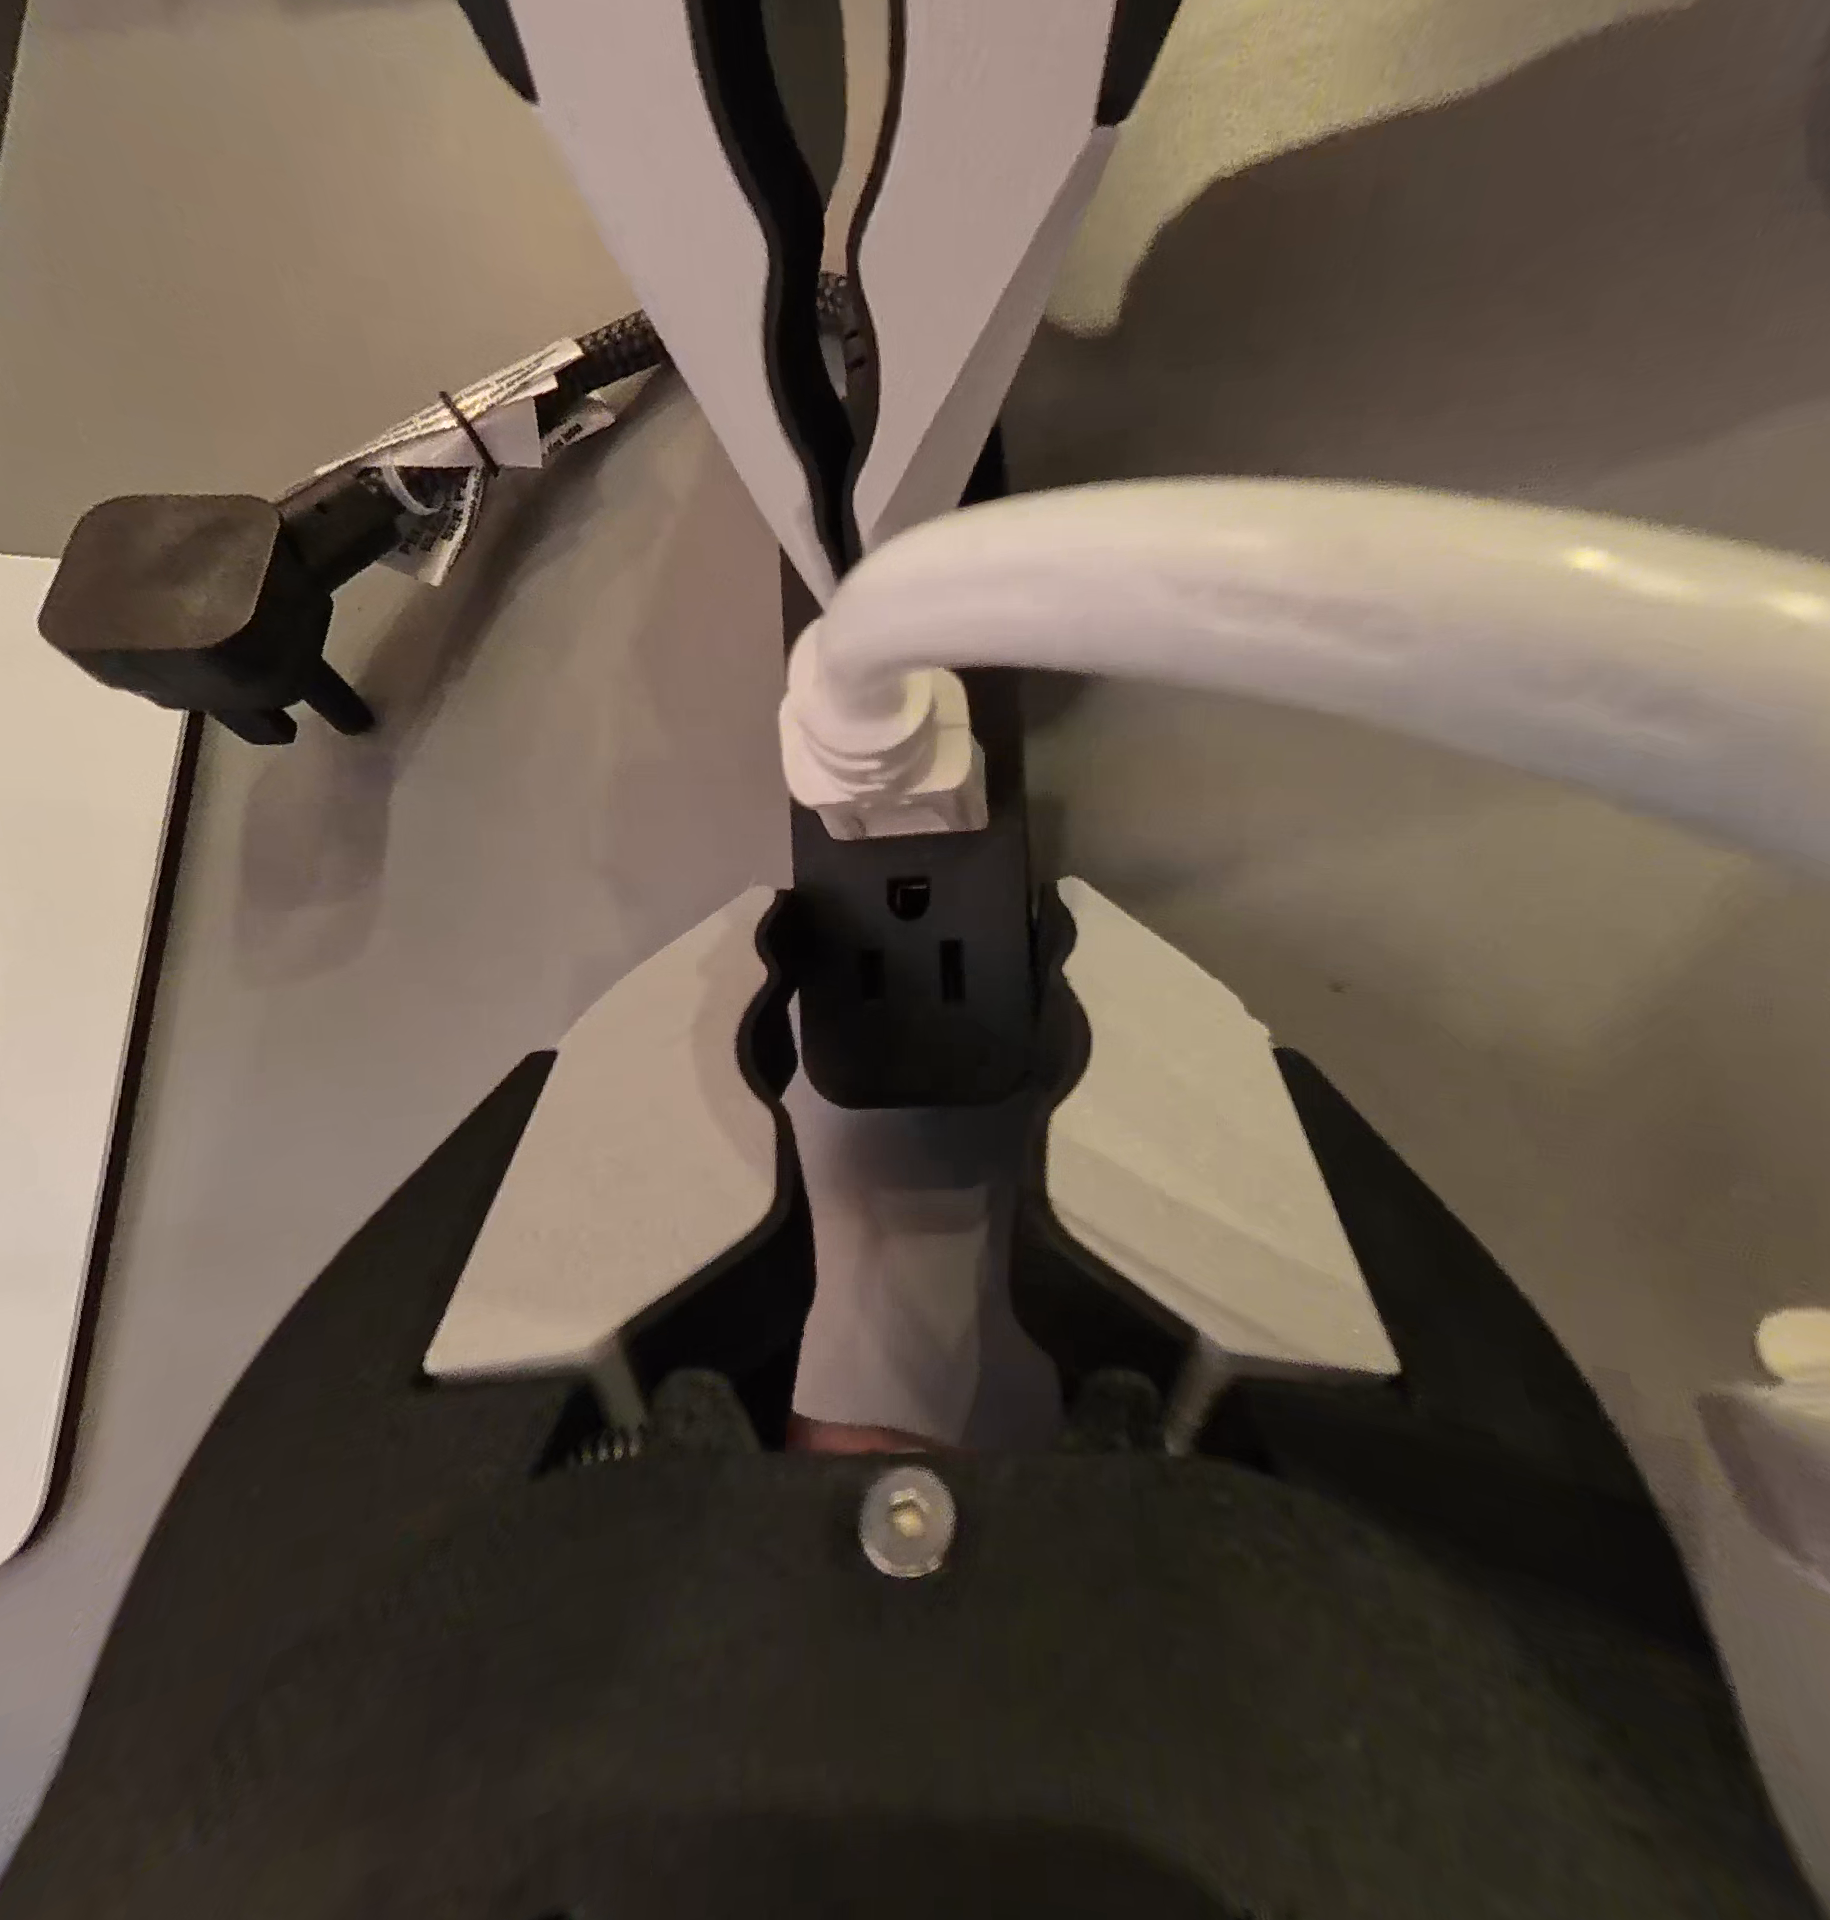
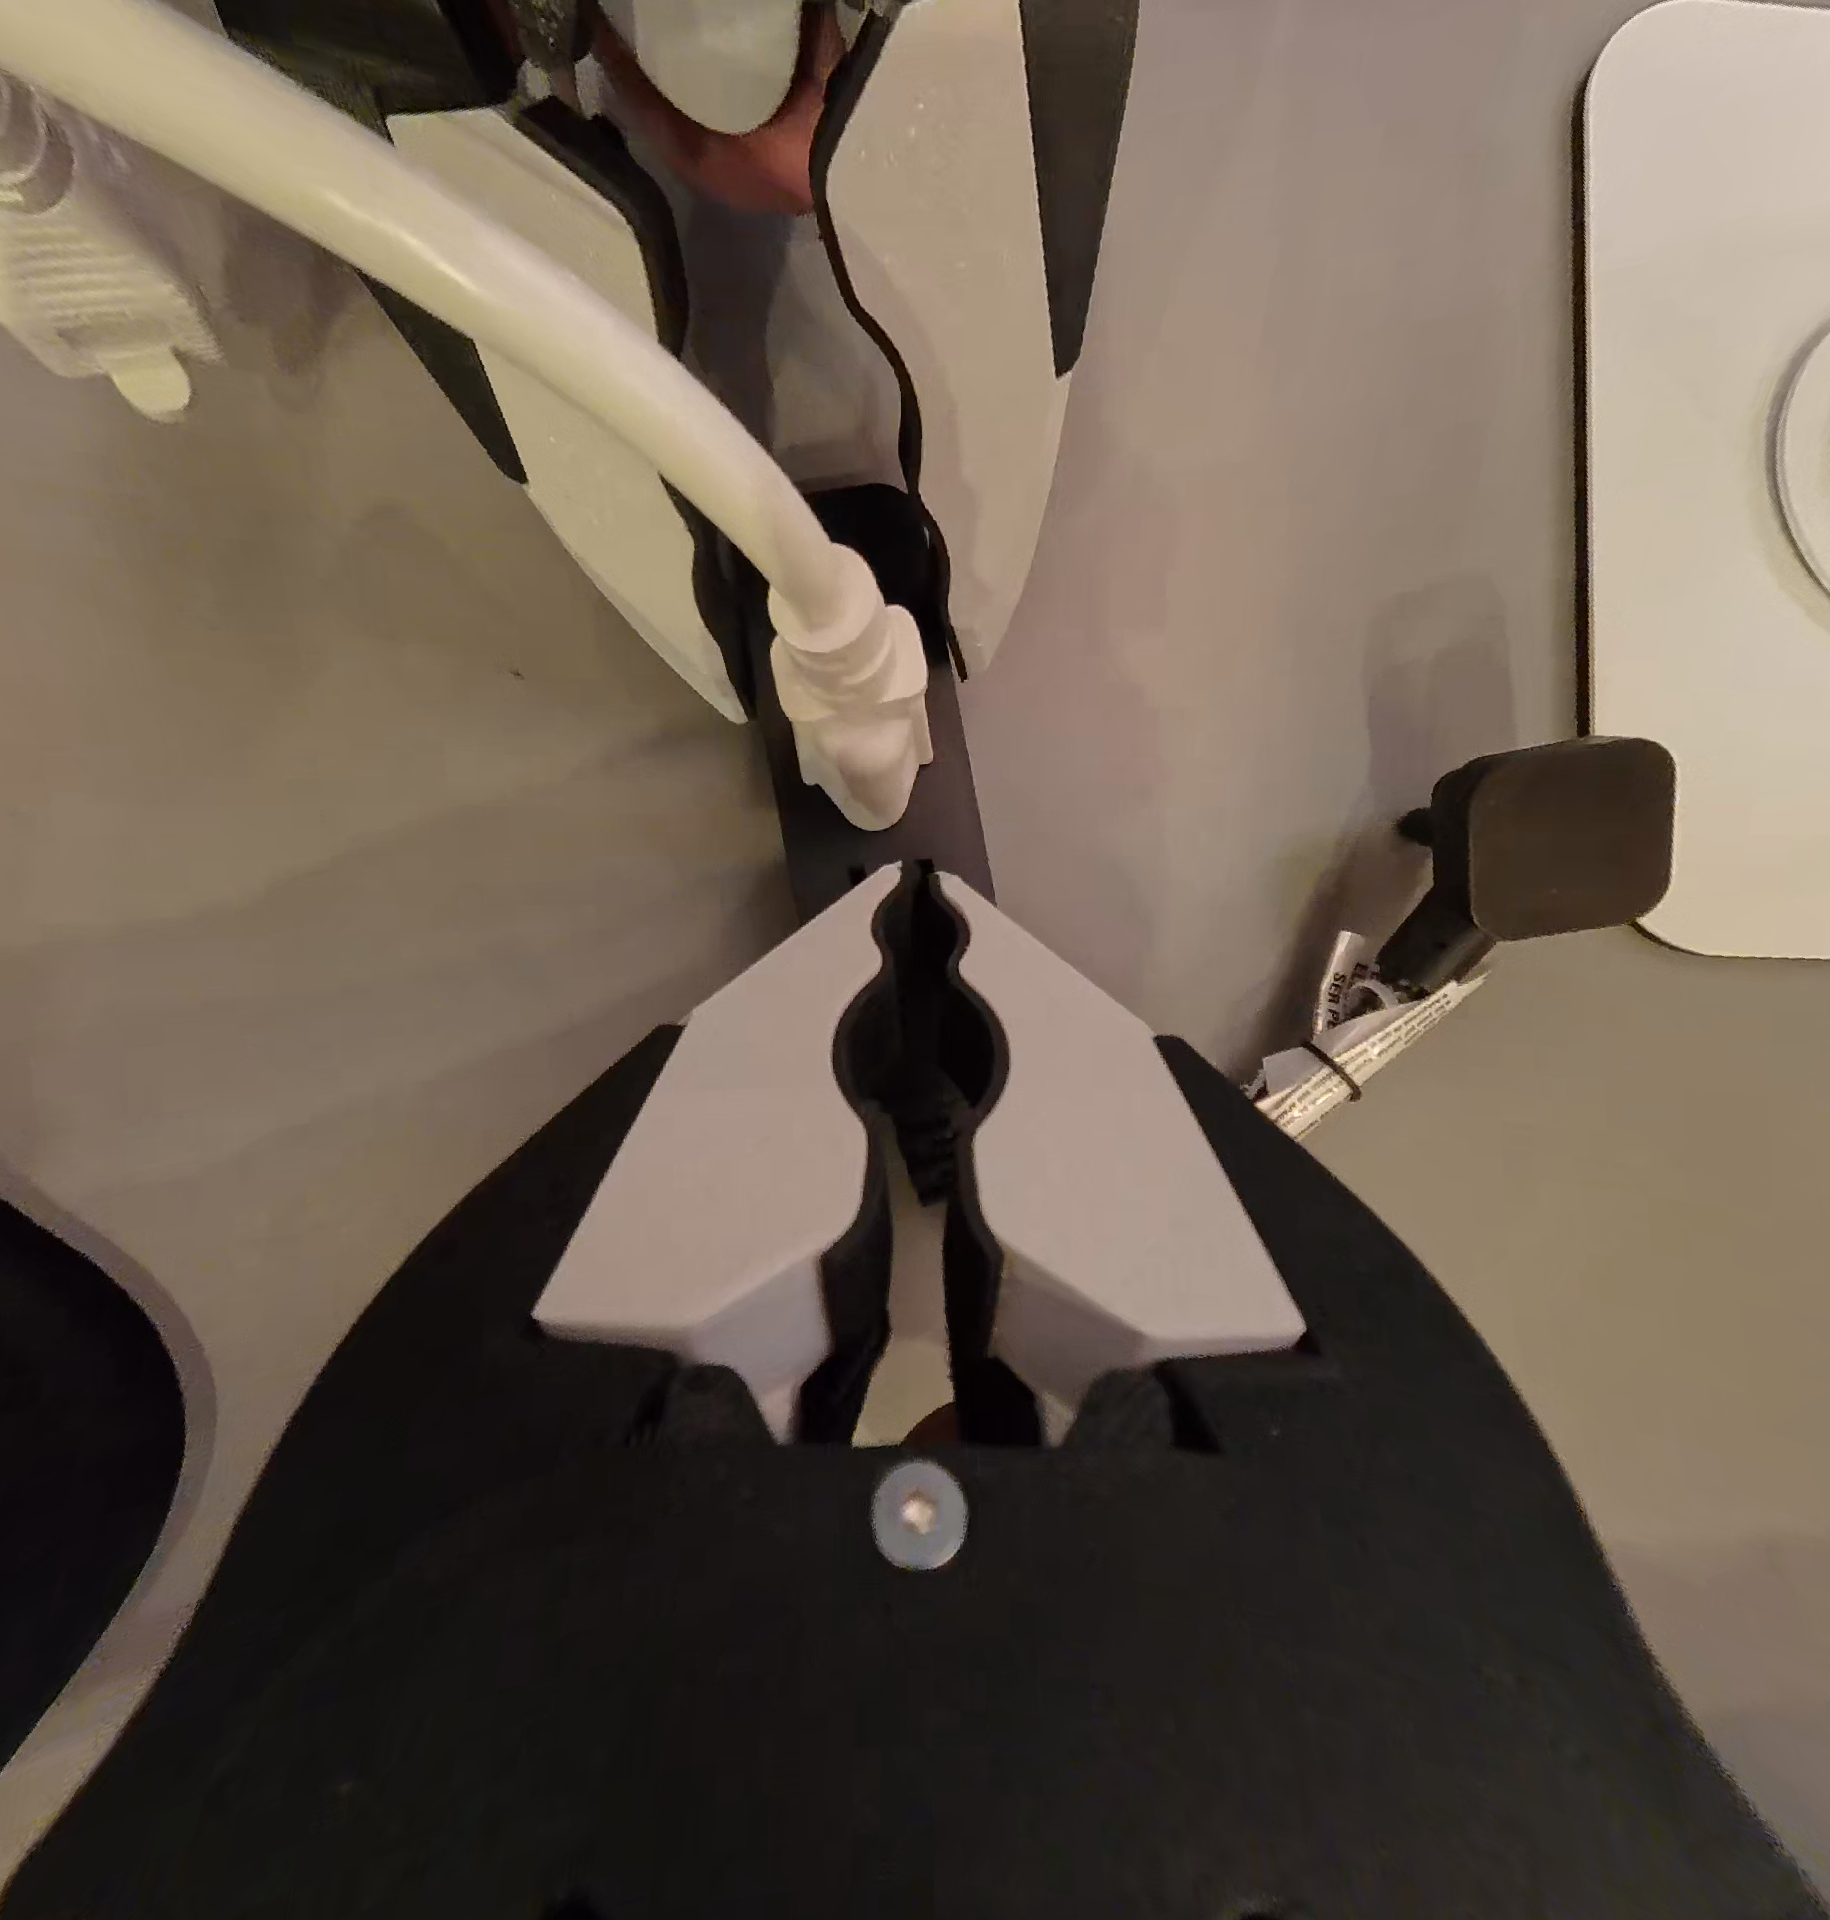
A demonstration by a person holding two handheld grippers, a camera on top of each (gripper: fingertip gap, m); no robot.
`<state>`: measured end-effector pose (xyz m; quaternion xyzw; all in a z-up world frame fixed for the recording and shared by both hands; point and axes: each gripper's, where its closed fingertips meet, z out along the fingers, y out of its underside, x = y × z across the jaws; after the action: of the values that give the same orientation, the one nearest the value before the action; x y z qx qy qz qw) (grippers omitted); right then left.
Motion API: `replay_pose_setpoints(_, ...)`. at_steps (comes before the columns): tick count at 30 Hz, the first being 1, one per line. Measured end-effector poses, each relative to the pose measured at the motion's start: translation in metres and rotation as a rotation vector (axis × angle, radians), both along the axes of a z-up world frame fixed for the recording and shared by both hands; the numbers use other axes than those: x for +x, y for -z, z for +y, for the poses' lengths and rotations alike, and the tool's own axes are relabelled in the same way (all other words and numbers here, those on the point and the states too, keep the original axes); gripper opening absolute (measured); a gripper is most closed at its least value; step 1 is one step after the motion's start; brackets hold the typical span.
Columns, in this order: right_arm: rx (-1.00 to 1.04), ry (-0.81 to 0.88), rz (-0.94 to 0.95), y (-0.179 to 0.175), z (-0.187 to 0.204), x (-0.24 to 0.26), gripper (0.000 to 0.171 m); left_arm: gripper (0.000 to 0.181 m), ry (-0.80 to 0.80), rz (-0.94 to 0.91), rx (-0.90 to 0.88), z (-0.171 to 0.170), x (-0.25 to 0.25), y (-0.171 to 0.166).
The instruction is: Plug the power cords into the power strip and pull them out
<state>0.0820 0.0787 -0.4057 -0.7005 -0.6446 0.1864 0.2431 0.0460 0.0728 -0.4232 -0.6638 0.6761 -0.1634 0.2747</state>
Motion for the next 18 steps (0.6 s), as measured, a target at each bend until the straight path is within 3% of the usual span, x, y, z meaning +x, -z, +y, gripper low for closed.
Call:
replay_pose_setpoints(12, 0.047, 0.048, -0.047, -0.001, 0.004, 0.004, 0.000, 0.044, -0.045, -0.042, 0.010, 0.001, 0.001, 0.001)
replay_pose_setpoints(16, 0.062, 0.034, 0.003, -0.019, -0.003, 0.000, 0.000, 0.044, -0.048, -0.048, 0.003, 0.001, 0.001, 0.001)
replay_pose_setpoints(17, 0.068, 0.024, 0.002, -0.021, -0.005, -0.002, 0.024, 0.044, -0.051, -0.055, 0.002, 0.001, 0.001, 0.001)
replay_pose_setpoints(18, 0.072, 0.019, -0.007, -0.021, -0.006, -0.004, 0.025, 0.044, -0.054, -0.064, 0.000, 0.001, 0.001, 0.001)
